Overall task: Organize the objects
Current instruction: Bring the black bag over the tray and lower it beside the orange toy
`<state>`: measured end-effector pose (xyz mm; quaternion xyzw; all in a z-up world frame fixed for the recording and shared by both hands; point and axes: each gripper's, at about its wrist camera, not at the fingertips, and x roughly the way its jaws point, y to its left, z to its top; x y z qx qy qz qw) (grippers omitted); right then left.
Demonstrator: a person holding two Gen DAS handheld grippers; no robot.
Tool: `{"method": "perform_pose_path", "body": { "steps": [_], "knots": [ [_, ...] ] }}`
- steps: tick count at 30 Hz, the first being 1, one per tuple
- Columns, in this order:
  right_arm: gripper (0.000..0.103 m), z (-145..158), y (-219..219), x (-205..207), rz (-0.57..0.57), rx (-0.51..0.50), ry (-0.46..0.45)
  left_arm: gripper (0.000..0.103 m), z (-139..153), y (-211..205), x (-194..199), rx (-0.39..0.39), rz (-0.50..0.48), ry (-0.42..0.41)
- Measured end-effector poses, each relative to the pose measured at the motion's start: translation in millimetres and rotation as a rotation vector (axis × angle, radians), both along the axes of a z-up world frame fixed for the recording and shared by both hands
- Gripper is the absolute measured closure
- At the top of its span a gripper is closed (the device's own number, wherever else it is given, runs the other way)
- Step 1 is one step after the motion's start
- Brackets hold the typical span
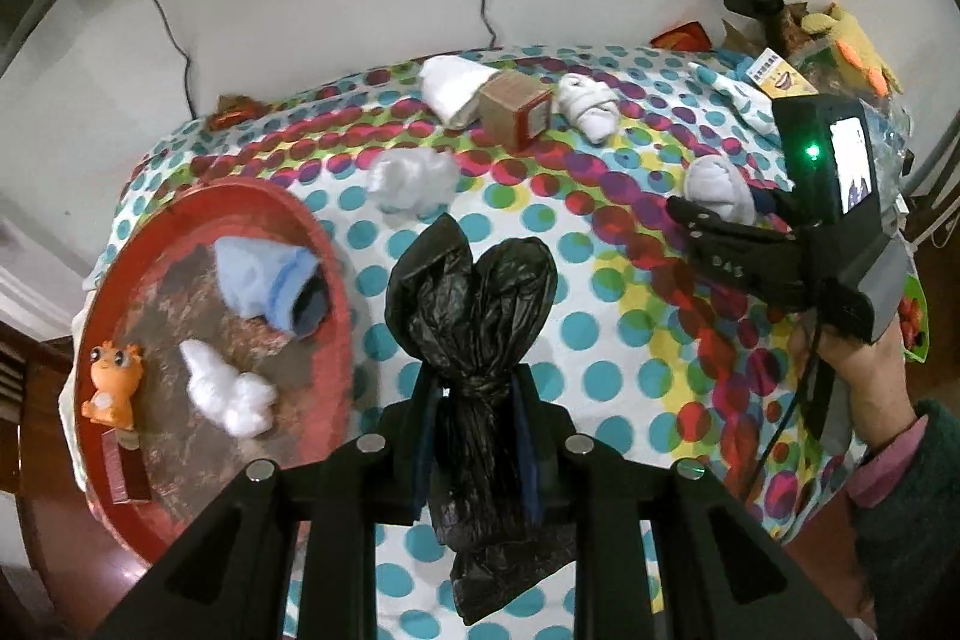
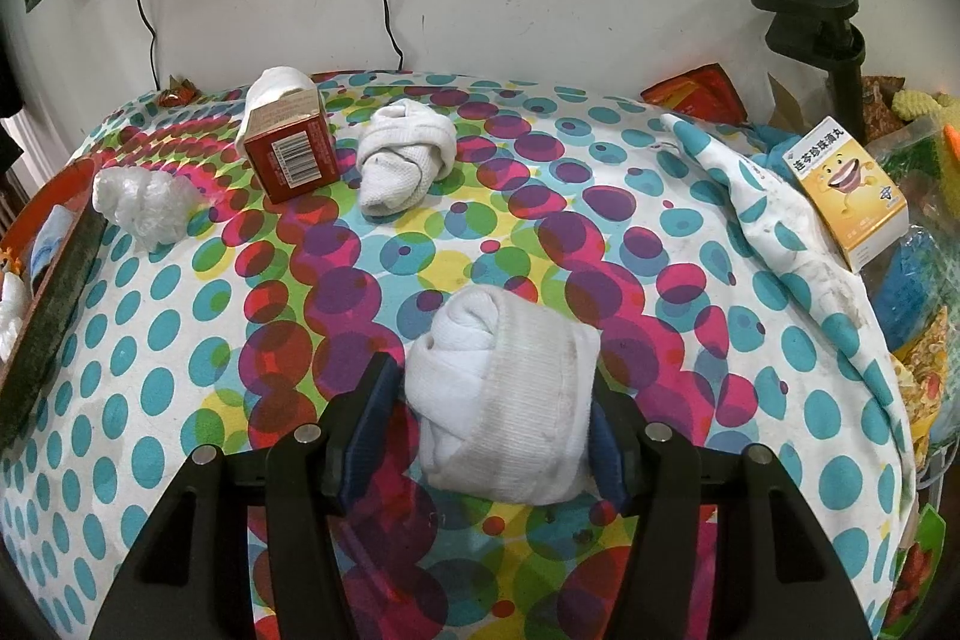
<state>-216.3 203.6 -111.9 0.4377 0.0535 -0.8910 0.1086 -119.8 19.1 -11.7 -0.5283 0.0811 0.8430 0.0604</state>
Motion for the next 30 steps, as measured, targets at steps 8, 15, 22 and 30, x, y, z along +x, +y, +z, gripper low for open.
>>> {"method": "perform_pose_path", "body": {
  "steps": [8,15,22,30],
  "knots": [
    [0.046,0,-1,0,0.0,0.001,0.0,0.08,8,-38,6,0.001,0.052,0.005],
    [0.047,1,-2,1,-0.002,0.002,-0.001,0.08,17,-93,7,0.034,0.151,0.006],
    [0.047,0,-2,1,-0.003,0.003,-0.001,0.08,9,-149,8,0.023,0.264,-0.013],
    [0.047,0,-2,1,-0.003,0.004,-0.001,0.08,-8,-202,7,0.021,0.353,-0.05]
  ]
}}
